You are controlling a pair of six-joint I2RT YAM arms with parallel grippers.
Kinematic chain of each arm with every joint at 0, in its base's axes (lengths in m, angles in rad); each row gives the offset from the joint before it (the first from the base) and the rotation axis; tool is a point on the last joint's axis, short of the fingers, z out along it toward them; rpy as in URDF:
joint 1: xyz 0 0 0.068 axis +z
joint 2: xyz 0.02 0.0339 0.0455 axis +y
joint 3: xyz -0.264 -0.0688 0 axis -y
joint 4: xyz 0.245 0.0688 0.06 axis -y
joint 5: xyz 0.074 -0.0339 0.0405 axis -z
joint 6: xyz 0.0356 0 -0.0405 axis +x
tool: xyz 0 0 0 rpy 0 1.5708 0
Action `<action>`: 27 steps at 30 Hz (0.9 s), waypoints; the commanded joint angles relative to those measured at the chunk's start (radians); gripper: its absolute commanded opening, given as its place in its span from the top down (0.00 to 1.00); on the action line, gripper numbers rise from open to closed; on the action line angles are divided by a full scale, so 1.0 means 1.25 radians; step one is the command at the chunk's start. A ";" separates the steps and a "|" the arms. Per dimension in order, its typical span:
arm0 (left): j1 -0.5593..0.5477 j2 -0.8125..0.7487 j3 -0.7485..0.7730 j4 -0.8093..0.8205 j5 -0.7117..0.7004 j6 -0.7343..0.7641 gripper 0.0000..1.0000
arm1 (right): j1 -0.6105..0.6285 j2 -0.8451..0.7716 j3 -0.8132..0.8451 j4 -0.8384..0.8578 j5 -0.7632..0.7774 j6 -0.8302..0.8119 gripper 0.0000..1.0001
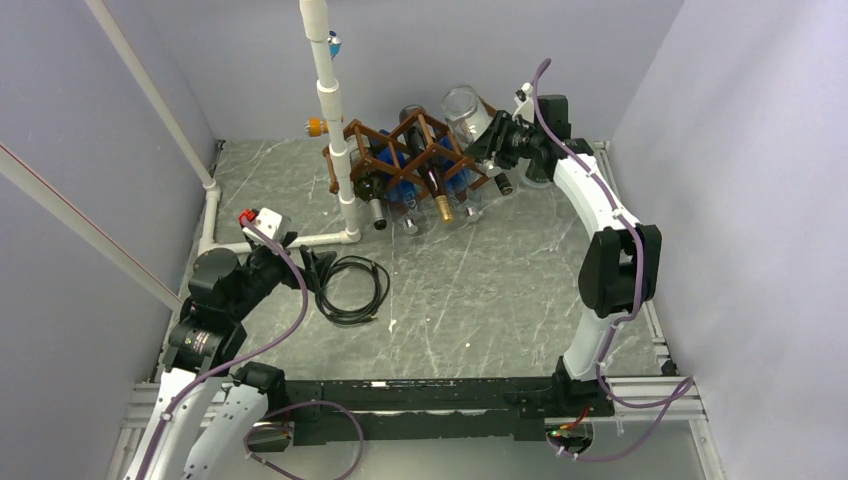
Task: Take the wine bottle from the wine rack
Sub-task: Pick up the wine bottle from the wine rack.
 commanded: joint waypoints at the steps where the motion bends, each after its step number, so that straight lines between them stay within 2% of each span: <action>1: 0.005 -0.003 -0.008 0.037 0.015 -0.011 0.00 | -0.007 -0.117 0.025 0.237 -0.082 0.006 1.00; 27: 0.008 -0.004 -0.009 0.040 0.015 -0.012 0.00 | -0.008 -0.234 -0.077 0.291 -0.190 0.025 1.00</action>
